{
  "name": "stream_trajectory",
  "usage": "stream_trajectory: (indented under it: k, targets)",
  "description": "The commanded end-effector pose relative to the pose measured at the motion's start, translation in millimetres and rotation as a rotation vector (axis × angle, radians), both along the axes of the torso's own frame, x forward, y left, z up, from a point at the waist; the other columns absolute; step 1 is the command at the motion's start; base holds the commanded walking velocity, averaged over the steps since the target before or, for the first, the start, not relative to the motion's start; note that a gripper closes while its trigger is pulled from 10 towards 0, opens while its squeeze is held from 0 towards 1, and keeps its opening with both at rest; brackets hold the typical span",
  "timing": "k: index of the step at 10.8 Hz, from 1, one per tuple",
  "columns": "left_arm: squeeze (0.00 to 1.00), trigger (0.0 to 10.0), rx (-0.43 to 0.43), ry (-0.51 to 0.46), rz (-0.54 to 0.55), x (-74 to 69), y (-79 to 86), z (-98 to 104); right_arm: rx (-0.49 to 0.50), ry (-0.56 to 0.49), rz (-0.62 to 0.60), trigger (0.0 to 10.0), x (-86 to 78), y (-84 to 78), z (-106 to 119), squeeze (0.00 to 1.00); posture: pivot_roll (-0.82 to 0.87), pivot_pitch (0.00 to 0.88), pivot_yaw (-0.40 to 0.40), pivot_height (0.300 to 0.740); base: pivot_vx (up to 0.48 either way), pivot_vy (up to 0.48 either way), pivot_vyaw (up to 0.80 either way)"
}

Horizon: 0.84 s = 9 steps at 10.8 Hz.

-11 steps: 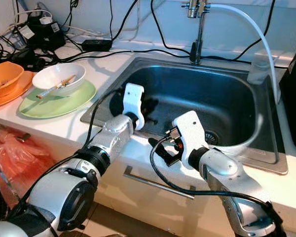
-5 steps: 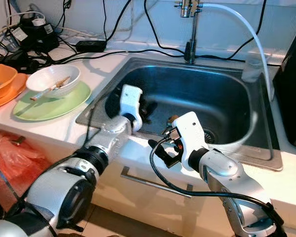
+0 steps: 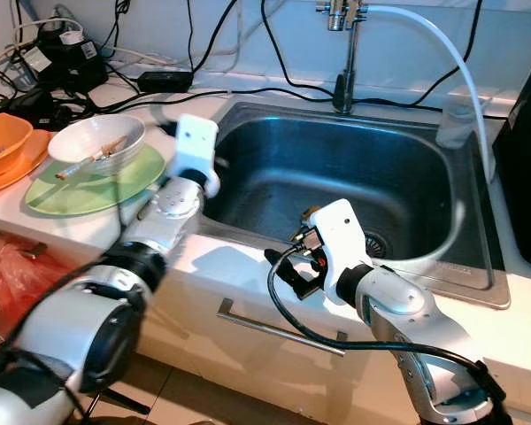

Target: Kitchen organization

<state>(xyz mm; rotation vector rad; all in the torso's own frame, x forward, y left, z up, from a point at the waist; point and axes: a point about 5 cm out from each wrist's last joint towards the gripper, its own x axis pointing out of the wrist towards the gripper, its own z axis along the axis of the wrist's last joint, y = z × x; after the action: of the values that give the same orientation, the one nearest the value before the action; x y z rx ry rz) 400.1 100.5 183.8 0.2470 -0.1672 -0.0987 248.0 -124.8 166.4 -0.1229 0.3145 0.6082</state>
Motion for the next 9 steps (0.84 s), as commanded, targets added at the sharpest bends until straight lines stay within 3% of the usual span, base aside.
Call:
stream_trajectory:
  k: [1, 2, 3, 6, 7, 8, 9]
  targets:
    - [1.0, 10.0, 0.028, -0.086, 0.039, -1.4, 6.4, 9.3, 0.009, -0.013, 0.027, 10.0, 2.1, 4.4, 2.7, 0.0, -0.11, 0.0, 0.075, 0.74, 0.0, 0.0, 0.0]
    - [1.0, 10.0, 0.0, -0.163, 0.104, -6.6, 17.6, 14.1, 0.01, -0.013, 0.035, 10.0, 3.5, 5.7, 2.0, 0.0, -0.1, 0.0, 0.07, 0.74, 0.0, 0.0, 0.0]
    - [1.0, 10.0, 0.003, -0.174, 0.143, -8.6, 25.2, 13.0, 0.01, -0.013, 0.04, 10.0, 4.4, 6.3, 1.6, 0.0, -0.08, 0.0, 0.066, 0.74, 0.0, 0.0, 0.0]
    - [1.0, 10.0, 0.054, -0.134, 0.303, -20.7, 68.1, -3.1, 0.01, -0.015, 0.057, 10.0, 9.4, 8.2, -0.7, 0.0, -0.05, 0.0, 0.05, 0.74, 0.0, 0.0, 0.0]
    - [0.8, 10.0, 0.065, -0.135, 0.3, -25.0, 74.5, -4.4, 0.01, -0.015, 0.065, 10.0, 10.2, 9.3, -1.7, 0.0, -0.04, 0.0, 0.047, 0.74, 0.0, 0.0, 0.0]
    - [0.0, 10.0, 0.086, -0.151, 0.303, -28.5, 78.1, -3.8, 0.011, -0.016, 0.068, 10.0, 10.5, 10.0, -2.0, 0.0, -0.03, 0.0, 0.048, 0.74, 0.0, 0.0, 0.0]
    - [0.0, 10.0, 0.097, -0.161, 0.345, -35.5, 88.0, -3.3, 0.012, -0.017, 0.072, 10.0, 11.2, 10.5, -3.1, 0.0, -0.03, 0.0, 0.048, 0.74, 0.0, 0.0, 0.0]
